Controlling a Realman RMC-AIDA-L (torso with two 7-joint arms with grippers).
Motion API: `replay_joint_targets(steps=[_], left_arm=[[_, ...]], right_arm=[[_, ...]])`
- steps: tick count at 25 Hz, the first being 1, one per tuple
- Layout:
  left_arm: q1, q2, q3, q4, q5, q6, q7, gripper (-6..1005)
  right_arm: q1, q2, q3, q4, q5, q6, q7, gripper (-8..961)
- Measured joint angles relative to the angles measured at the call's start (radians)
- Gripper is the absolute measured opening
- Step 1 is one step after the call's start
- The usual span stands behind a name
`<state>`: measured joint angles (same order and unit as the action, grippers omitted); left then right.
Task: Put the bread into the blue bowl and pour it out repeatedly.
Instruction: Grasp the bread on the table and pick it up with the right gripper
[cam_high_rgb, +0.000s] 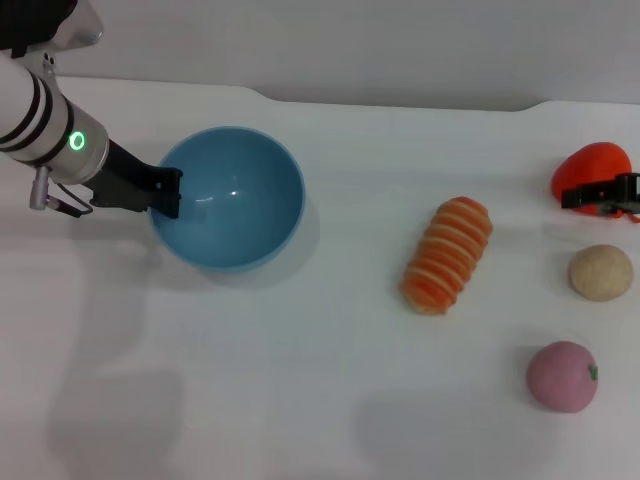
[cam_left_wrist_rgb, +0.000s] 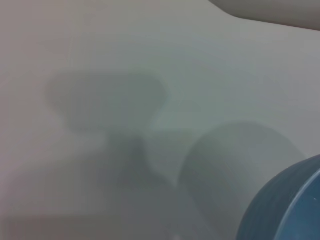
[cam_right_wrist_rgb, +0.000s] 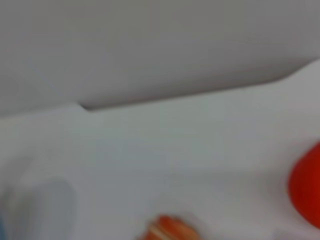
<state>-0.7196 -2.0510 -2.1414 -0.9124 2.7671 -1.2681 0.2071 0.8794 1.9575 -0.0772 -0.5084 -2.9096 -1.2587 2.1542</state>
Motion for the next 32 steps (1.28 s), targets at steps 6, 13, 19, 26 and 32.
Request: replay_joint_targets(steps=[6, 13, 19, 26, 32], left_arm=[[0.004, 0.000, 0.002, 0.001, 0.000, 0.005, 0.001, 0], [0.008, 0.000, 0.005, 0.001, 0.000, 0.008, 0.002, -1], [0.008, -0.001, 0.005, 0.001, 0.000, 0.011, 0.003, 0], [0.008, 0.000, 0.006, 0.001, 0.000, 0.012, 0.004, 0], [0.006, 0.002, 0.006, -0.006, 0.000, 0.015, 0.008, 0]], right_arm=[[0.000, 0.039, -0.267, -0.130, 0.101, -0.125, 0.115, 684], [0.013, 0.076, -0.451, -0.109, 0.197, -0.088, 0.157, 685], [0.033, 0.112, -0.605, -0.022, 0.219, 0.062, 0.251, 685], [0.027, 0.114, -0.613, 0.099, 0.334, 0.213, 0.253, 684], [0.018, 0.115, -0.613, 0.139, 0.340, 0.250, 0.280, 685]])
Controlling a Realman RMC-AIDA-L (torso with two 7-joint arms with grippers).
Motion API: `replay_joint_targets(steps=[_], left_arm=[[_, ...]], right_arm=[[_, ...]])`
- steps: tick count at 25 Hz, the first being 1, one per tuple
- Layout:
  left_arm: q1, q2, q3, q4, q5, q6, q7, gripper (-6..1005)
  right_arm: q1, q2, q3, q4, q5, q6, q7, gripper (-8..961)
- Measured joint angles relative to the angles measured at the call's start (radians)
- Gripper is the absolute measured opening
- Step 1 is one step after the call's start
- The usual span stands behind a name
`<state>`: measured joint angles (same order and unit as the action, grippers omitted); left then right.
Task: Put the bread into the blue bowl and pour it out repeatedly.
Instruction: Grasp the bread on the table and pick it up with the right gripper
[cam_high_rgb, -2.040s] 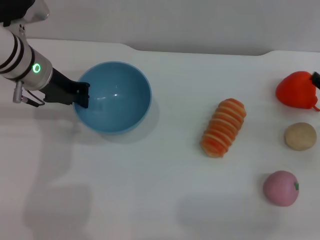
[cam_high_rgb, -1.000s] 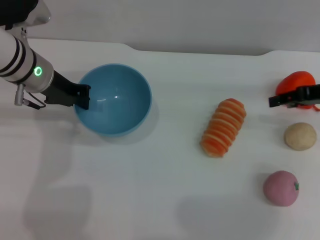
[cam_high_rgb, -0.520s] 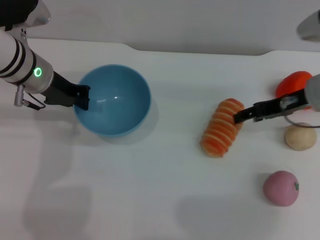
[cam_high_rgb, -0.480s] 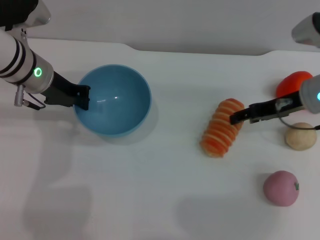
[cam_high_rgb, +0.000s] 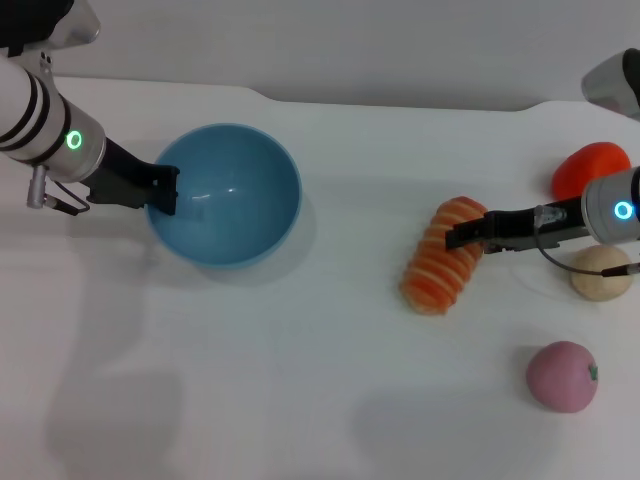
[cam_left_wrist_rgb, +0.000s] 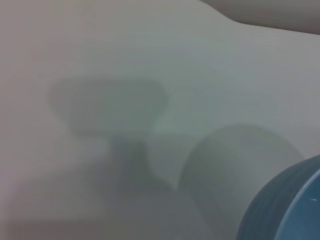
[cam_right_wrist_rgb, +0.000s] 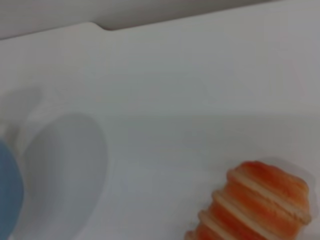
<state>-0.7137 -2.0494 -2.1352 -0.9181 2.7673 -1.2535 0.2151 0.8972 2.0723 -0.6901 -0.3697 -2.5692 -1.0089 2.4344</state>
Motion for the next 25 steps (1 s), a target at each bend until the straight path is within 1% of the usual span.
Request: replay_joint_targets(steps=[2, 3, 4, 9, 11, 12, 17, 25], left_arm=[[-0.001, 0.000, 0.000, 0.000, 0.000, 0.001, 0.003, 0], [-0.003, 0.000, 0.000, 0.001, 0.000, 0.002, 0.008, 0], [-0.003, 0.000, 0.000, 0.002, 0.000, 0.002, 0.010, 0], [-0.004, 0.000, 0.000, 0.004, 0.000, 0.008, 0.010, 0], [-0.004, 0.000, 0.000, 0.004, 0.000, 0.009, 0.010, 0], [-0.004, 0.000, 0.000, 0.003, 0.000, 0.009, 0.010, 0], [-0.006, 0.000, 0.000, 0.003, 0.000, 0.009, 0.010, -1], [-0.004, 0.001, 0.000, 0.003, 0.000, 0.009, 0.010, -1]], right_arm=[[0.000, 0.000, 0.000, 0.009, 0.000, 0.009, 0.000, 686], [-0.001, 0.000, -0.001, 0.030, 0.002, 0.041, 0.000, 686], [-0.001, 0.000, -0.001, 0.030, 0.002, 0.041, 0.000, 686], [-0.001, 0.001, 0.001, 0.079, 0.021, 0.129, -0.007, 684], [-0.002, 0.002, 0.000, 0.092, 0.061, 0.157, -0.035, 683], [-0.003, 0.002, -0.001, 0.109, 0.130, 0.176, -0.094, 682], [-0.002, 0.003, -0.002, 0.133, 0.206, 0.203, -0.168, 679], [-0.009, 0.003, -0.002, 0.137, 0.204, 0.213, -0.169, 675]])
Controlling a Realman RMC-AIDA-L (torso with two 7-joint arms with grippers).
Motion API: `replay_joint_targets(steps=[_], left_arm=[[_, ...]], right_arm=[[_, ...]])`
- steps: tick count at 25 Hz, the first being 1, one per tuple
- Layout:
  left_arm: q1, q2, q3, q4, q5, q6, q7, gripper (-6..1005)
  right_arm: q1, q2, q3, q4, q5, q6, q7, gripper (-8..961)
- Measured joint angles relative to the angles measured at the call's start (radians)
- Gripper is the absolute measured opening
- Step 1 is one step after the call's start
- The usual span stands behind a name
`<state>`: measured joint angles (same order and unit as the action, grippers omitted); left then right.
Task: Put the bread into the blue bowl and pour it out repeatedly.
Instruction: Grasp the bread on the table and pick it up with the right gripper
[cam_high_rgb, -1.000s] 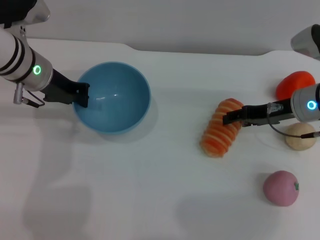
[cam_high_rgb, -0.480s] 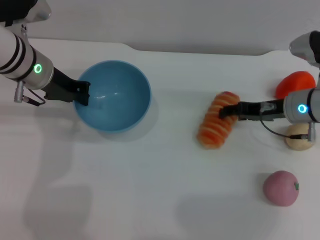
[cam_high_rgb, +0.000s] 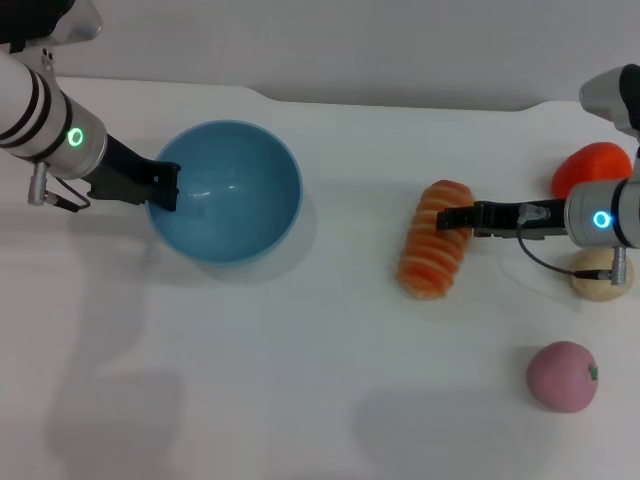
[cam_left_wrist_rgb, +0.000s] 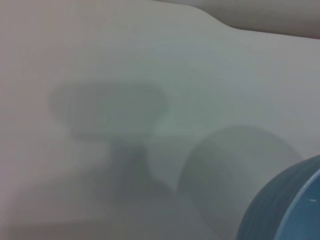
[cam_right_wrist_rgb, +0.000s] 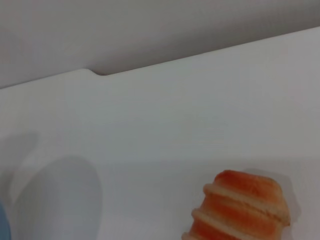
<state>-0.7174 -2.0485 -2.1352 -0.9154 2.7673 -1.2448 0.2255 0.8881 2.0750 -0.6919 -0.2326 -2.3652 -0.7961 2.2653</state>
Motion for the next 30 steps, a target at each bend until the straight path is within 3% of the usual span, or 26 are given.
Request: replay_joint_targets(steps=[11, 14, 30], left_arm=[[-0.001, 0.002, 0.000, 0.002, 0.000, -0.001, 0.011, -1], [0.001, 0.002, 0.000, 0.002, 0.000, -0.003, 0.012, -1], [0.001, 0.002, 0.000, 0.003, 0.000, -0.012, 0.025, 0]], right_arm=[[-0.006, 0.001, -0.002, 0.015, 0.005, 0.026, -0.025, 668], [-0.007, 0.000, -0.002, 0.018, 0.006, 0.027, -0.025, 490], [-0.044, -0.008, 0.010, 0.005, 0.008, 0.002, -0.010, 313]])
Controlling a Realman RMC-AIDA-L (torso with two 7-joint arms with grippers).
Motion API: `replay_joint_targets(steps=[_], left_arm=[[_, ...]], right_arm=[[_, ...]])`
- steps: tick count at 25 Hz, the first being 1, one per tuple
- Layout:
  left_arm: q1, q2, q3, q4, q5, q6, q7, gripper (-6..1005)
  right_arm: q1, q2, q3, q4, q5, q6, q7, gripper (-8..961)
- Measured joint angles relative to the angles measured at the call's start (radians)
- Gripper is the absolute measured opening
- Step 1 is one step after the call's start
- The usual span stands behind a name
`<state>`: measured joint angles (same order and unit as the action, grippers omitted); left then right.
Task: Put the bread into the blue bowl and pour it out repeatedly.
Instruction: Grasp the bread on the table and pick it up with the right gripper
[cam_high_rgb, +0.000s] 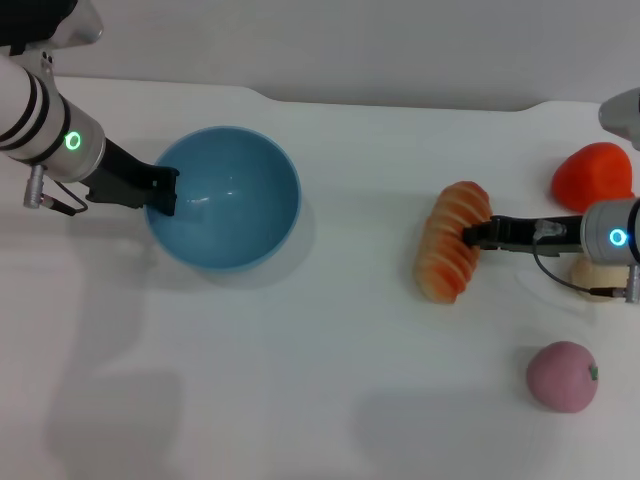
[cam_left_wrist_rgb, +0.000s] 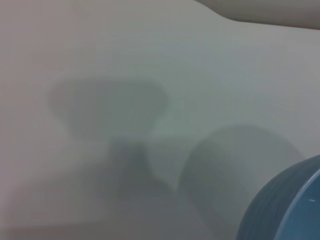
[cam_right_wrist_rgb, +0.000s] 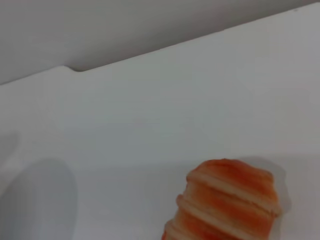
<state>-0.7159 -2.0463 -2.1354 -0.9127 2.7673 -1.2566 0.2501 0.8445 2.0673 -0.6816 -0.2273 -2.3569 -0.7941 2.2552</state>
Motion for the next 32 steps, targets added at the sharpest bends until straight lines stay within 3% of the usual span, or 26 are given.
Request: replay_joint_targets(steps=[11, 32], left_arm=[[-0.002, 0.000, 0.000, 0.000, 0.000, -0.006, 0.003, -1], [-0.002, 0.002, -0.002, -0.002, 0.000, -0.002, 0.006, 0]], right_arm=[[-0.009, -0.001, 0.001, -0.014, 0.001, -0.012, 0.023, 265], [-0.015, 0.002, -0.003, -0.090, 0.004, -0.084, 0.034, 61]])
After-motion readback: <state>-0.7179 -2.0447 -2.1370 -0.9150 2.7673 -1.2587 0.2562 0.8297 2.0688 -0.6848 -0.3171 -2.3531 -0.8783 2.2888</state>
